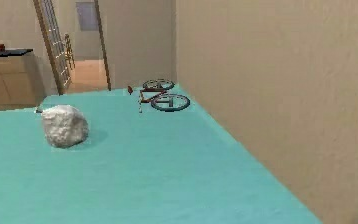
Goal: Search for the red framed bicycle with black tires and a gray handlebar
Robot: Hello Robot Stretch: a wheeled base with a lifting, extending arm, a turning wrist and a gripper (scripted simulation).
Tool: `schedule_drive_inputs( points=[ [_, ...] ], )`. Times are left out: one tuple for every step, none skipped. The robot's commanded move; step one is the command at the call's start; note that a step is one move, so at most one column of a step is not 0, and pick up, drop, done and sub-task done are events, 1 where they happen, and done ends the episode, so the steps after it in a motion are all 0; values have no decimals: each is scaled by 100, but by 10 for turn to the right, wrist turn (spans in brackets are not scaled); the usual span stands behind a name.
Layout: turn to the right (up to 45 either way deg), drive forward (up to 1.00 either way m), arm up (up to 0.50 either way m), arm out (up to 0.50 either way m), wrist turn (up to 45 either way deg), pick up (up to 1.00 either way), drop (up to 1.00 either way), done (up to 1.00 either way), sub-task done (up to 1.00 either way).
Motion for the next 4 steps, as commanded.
schedule_drive_inputs(
  points=[
    [0,100,0,0,0,0,0,0,0],
    [30,0,0,0,0,0,0,0,0],
    [0,100,0,0,0,0,0,0,0],
    [0,20,0,0,0,0,0,0,0]
  ],
)
